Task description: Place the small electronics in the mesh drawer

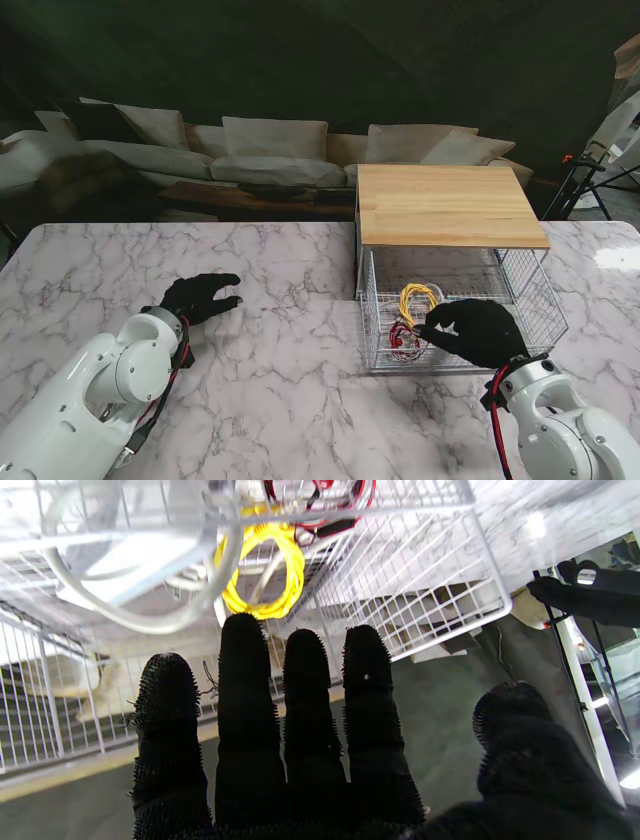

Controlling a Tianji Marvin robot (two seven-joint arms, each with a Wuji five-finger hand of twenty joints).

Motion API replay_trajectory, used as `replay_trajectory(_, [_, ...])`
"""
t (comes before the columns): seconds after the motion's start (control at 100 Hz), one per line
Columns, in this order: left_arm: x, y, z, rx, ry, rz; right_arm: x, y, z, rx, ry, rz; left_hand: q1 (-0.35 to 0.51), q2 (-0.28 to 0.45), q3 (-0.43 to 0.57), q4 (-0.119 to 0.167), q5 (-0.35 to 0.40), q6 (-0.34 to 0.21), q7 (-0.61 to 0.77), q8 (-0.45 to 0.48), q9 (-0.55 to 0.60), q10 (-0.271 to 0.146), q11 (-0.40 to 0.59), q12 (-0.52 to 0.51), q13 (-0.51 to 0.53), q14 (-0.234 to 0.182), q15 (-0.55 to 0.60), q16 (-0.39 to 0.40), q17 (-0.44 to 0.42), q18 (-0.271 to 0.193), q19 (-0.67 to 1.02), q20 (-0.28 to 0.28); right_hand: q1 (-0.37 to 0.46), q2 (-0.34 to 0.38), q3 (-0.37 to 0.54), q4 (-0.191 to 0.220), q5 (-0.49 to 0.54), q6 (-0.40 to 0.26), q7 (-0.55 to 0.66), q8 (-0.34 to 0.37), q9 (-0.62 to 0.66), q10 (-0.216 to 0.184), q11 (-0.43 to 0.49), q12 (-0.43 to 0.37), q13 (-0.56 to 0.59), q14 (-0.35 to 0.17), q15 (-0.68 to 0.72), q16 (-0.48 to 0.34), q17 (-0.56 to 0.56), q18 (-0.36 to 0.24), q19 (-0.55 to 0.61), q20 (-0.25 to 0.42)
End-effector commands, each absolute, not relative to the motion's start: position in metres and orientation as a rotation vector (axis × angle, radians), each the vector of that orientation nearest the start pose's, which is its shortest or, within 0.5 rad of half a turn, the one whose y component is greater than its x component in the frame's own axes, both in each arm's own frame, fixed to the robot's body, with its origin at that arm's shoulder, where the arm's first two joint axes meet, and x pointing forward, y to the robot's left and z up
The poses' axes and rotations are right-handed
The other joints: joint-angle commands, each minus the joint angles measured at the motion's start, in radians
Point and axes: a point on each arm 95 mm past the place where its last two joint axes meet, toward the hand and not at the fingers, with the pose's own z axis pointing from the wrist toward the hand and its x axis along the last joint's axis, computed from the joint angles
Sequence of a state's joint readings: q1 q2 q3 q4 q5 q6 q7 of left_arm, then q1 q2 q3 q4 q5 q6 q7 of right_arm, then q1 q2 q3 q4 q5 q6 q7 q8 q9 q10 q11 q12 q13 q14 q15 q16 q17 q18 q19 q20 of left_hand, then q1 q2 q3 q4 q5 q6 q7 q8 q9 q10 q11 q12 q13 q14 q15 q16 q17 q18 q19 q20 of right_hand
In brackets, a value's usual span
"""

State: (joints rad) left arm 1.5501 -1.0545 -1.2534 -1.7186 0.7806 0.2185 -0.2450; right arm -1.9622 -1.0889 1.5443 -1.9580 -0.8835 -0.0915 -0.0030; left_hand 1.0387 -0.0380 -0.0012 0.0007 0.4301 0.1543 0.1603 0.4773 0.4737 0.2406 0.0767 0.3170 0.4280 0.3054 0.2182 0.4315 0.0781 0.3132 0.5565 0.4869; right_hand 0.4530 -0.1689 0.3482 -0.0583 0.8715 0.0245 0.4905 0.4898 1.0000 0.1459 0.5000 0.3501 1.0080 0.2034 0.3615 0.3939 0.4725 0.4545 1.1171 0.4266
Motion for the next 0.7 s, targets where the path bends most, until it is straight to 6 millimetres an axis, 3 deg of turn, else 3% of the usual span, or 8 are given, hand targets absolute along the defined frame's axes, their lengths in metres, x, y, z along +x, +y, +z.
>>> replay_trajectory(0.0, [0.408,0.018,-0.301,-1.592,1.465,-1.347,0.316,-0.05,-0.285,1.336,1.334,1.576,-0.015,0.048,-0.023,-0.004,-0.005,0.012,-0.013,0.004,0.008,-0.01,0.008,0.012,0.005,-0.01,-0.005,0.011,-0.019,0.044,-0.022,0.019,0.021,-0.003,-0.025,0.023,0.037,0.031,0.012,-0.009,0.037,0.019,0.009,-0.014,0.039,0.029,0.012,0.005,0.025,0.003,0.029,-0.007])
replay_trajectory(0.29, [0.408,0.019,-0.302,-1.592,1.469,-1.345,0.321,-0.051,-0.3,1.411,1.37,1.514,-0.015,0.049,-0.023,-0.004,-0.007,0.011,-0.013,0.004,0.008,-0.012,0.008,0.012,0.004,-0.01,-0.006,0.012,-0.021,0.046,-0.031,0.021,0.037,-0.001,-0.038,0.025,0.071,0.044,0.012,-0.031,0.076,0.03,-0.031,-0.055,0.053,0.034,-0.019,-0.028,0.03,-0.027,0.021,-0.052])
replay_trajectory(0.49, [0.408,0.018,-0.303,-1.591,1.478,-1.344,0.324,-0.053,-0.306,1.419,1.43,1.463,-0.017,0.049,-0.024,-0.004,-0.007,0.011,-0.014,0.004,0.01,-0.011,0.009,0.013,0.006,-0.011,-0.006,0.013,-0.02,0.048,-0.037,0.022,0.028,-0.039,-0.041,0.026,0.016,0.029,-0.021,-0.049,0.02,0.003,-0.066,-0.077,-0.01,-0.003,-0.069,-0.055,-0.049,-0.043,-0.038,-0.092])
replay_trajectory(0.59, [0.408,0.018,-0.302,-1.593,1.477,-1.347,0.324,-0.054,-0.309,1.42,1.494,1.426,-0.017,0.05,-0.023,-0.004,-0.006,0.01,-0.013,0.004,0.01,-0.012,0.009,0.012,0.006,-0.012,-0.007,0.013,-0.022,0.048,-0.041,0.023,0.01,-0.133,0.033,0.021,-0.056,0.0,-0.059,-0.059,-0.052,-0.037,-0.099,-0.089,-0.08,-0.049,-0.116,-0.072,-0.108,-0.057,-0.077,-0.109])
replay_trajectory(0.69, [0.408,0.018,-0.303,-1.593,1.477,-1.348,0.326,-0.055,-0.311,1.384,1.586,1.357,-0.018,0.049,-0.024,-0.004,-0.005,0.01,-0.013,0.004,0.01,-0.012,0.009,0.012,0.006,-0.011,-0.007,0.013,-0.022,0.049,-0.044,0.024,0.06,-0.267,0.087,0.023,-0.173,-0.087,-0.108,-0.069,-0.159,-0.122,-0.145,-0.101,-0.169,-0.096,-0.165,-0.092,-0.158,-0.074,-0.119,-0.111])
